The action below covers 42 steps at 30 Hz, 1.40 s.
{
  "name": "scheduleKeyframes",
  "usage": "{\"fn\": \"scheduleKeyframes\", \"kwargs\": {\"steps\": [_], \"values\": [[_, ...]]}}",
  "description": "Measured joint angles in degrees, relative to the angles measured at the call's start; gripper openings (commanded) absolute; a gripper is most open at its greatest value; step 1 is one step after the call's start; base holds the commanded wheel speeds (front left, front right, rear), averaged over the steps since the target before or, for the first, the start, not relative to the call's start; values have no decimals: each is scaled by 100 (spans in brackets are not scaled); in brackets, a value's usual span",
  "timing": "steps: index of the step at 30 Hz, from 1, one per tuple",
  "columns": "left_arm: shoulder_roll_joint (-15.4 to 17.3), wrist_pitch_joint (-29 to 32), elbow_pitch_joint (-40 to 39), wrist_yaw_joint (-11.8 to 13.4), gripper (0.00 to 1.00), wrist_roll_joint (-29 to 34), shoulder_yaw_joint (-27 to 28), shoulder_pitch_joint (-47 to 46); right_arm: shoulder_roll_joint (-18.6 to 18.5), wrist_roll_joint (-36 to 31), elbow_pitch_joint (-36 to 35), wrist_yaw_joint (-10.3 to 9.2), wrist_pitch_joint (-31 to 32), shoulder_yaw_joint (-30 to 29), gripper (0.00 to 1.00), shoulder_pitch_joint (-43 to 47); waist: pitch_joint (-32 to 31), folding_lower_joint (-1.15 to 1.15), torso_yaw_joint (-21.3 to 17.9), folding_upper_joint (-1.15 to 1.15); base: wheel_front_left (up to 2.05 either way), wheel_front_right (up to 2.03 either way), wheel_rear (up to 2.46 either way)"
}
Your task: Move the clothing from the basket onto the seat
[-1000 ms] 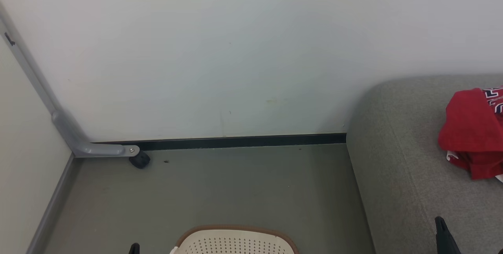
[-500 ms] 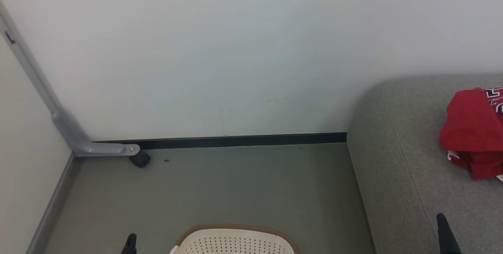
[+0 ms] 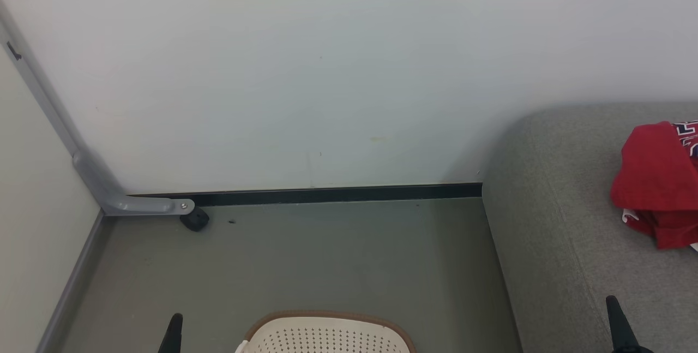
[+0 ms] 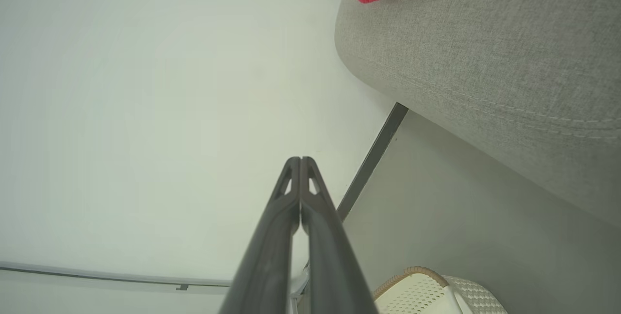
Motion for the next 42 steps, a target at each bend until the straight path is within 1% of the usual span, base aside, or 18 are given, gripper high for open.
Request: {"fn": "scheduleKeyframes", "kwargs": {"steps": [13,15,16,22,25,27,42], "values": [[-36,163,27,-154,0,-965,224,-126,64,1068,168,77,181,-109,0,-157,16,0,9,0,0,0,0],[-38,176,31,-222,0,-1148,253,-138,70,1209,183,80,220,-124,0,-227,18,0,11,0,0,0,0],[-45,193,38,-252,0,-1262,279,-160,74,1393,198,98,267,-137,0,-258,21,0,12,0,0,0,0],[-87,283,54,-347,0,-1751,380,-240,92,1870,293,124,361,-182,0,-338,28,0,16,0,0,0,0],[-94,310,64,-356,0,-1952,436,-260,103,2132,328,130,397,-213,0,-340,31,0,18,0,0,0,0],[-98,328,70,-394,0,-1992,442,-285,105,2167,332,131,411,-219,0,-342,31,0,18,0,0,0,0],[-114,328,73,-394,0,-2070,443,-326,108,2169,332,131,410,-222,0,-358,32,0,18,0,0,0,0]]}}
